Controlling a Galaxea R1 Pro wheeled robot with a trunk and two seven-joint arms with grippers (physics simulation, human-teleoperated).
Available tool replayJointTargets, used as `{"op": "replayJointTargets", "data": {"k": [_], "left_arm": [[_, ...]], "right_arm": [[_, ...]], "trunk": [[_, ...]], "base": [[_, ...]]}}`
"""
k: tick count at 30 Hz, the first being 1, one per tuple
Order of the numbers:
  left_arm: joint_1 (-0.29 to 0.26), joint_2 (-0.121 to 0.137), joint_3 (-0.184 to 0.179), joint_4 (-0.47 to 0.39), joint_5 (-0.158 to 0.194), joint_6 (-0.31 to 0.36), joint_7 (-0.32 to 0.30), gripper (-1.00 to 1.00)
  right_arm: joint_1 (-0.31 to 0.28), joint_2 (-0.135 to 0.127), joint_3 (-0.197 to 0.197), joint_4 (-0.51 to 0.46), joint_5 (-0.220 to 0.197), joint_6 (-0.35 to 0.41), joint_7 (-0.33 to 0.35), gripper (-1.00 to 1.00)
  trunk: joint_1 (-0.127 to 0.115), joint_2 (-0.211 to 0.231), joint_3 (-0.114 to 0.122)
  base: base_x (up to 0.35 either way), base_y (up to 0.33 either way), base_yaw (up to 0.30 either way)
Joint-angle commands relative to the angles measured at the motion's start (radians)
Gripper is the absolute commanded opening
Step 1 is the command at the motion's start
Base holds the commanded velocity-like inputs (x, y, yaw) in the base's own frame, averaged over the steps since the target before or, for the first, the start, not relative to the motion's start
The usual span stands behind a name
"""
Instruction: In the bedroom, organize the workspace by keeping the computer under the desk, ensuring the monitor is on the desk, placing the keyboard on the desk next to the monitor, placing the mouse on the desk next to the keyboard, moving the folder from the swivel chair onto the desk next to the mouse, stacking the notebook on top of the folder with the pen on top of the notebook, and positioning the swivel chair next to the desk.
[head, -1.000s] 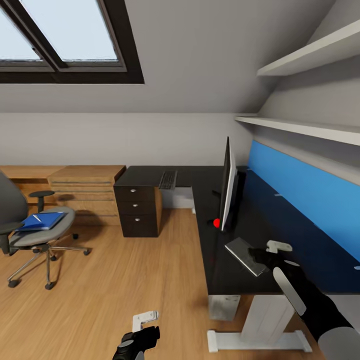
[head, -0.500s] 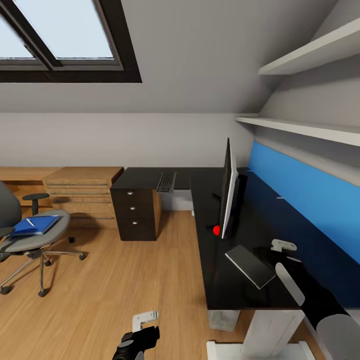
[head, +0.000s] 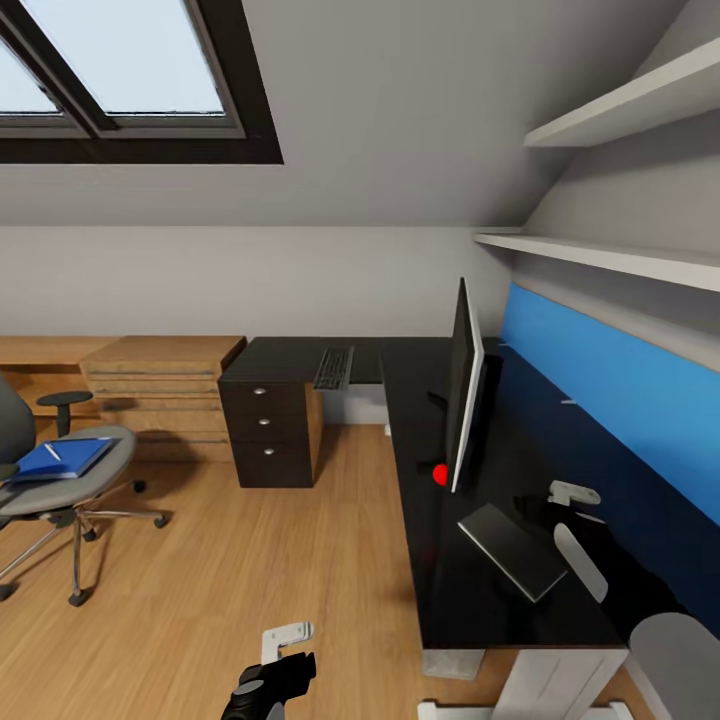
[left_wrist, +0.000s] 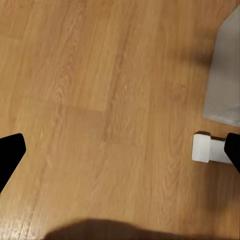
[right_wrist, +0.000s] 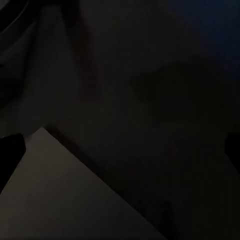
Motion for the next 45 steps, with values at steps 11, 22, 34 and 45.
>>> {"op": "replayJointTargets", "data": {"k": [11, 22, 34, 45], "left_arm": [[-0.001, 0.013, -0.002, -0.005, 0.009, -0.001, 0.009, 1.0], [-0.001, 0.015, -0.002, -0.005, 0.009, -0.001, 0.009, 1.0], [-0.001, 0.015, -0.003, -0.012, 0.011, -0.062, 0.001, 1.0], [-0.001, 0.015, 0.003, -0.035, 0.017, -0.072, -0.001, 1.0]], "right_arm": [[-0.011, -0.002, 0.006, 0.016, -0.01, -0.002, -0.009, 1.0], [-0.014, -0.005, 0.006, 0.016, -0.01, -0.003, -0.006, 1.0], [-0.014, -0.013, 0.007, 0.013, -0.01, -0.003, 0.046, 1.0], [-0.014, -0.015, 0.01, 0.013, 0.016, -0.034, 0.097, 1.0]], "trunk": [[0.0, -0.001, -0.001], [0.0, -0.001, -0.001], [0.0, -0.001, -0.001], [0.0, -0.001, -0.001]], "base": [[0.199, -0.004, 0.0], [0.032, -0.003, 0.0], [0.001, 0.0, 0.0], [0.0, 0.0, 0.0]]}}
